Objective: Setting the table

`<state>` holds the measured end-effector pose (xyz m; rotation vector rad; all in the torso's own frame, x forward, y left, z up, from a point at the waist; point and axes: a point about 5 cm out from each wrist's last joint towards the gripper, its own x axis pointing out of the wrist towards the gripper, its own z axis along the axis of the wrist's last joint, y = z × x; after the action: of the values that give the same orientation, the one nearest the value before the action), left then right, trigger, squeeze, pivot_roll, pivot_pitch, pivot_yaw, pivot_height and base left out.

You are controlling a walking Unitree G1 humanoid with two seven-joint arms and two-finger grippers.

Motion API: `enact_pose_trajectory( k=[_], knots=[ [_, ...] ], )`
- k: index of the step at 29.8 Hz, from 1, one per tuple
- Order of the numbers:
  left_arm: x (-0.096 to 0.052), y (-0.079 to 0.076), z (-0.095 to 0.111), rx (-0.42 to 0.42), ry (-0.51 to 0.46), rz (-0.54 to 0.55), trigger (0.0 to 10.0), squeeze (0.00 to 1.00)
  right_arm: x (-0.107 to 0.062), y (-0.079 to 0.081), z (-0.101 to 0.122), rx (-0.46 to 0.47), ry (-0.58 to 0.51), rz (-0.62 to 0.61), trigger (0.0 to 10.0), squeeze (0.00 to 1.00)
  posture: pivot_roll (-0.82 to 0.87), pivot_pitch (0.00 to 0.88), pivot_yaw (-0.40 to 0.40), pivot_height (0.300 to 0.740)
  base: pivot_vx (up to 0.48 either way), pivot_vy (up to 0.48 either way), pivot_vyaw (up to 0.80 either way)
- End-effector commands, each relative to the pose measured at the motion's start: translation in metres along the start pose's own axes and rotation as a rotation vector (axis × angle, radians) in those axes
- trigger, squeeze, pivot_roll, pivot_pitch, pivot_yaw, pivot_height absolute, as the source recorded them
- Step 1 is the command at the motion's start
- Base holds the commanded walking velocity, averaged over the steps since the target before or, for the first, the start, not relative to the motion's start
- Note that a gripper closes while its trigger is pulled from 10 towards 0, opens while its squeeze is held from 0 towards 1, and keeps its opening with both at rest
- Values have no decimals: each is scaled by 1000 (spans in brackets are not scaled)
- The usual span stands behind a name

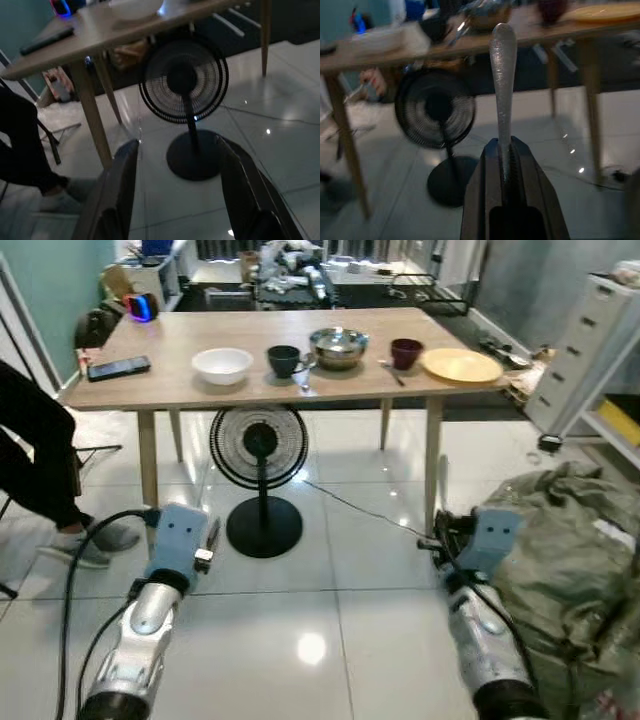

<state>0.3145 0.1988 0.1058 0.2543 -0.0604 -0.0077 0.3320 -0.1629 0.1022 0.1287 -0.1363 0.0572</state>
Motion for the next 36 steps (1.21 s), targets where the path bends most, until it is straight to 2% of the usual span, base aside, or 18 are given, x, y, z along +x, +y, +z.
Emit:
enact_pose_trajectory(
  k=[1,16,20,25,27,28,36],
  knots=[
    [-1,-6,1,12,1,-19,10000,0,-1,-7,1,-14,5,-14,10000,0,49,14,62,740,480,0,0],
    [-6,-4,10,34,-22,-13,10000,0,-3,-4,0,-18,28,-1,10000,0,57,19,62,740,476,0,0],
    [-4,1,23,46,-66,-7,10000,0,0,-4,8,-14,2,-7,10000,0,58,22,63,740,480,0,0],
    [-5,9,63,71,-193,-32,10000,0,11,1,42,-17,-122,-7,10000,0,64,25,65,740,480,0,0],
    [-5,9,63,71,-193,-32,10000,0,11,1,42,-17,-122,-7,10000,0,64,25,65,740,480,0,0],
    [-5,10,79,72,-242,-36,10000,0,16,8,58,-29,-178,14,10000,0,67,25,62,740,424,0,0],
    [-10,6,95,106,-296,-68,10000,0,19,14,65,-60,-201,25,10000,0,72,25,58,740,420,0,0]
  ],
)
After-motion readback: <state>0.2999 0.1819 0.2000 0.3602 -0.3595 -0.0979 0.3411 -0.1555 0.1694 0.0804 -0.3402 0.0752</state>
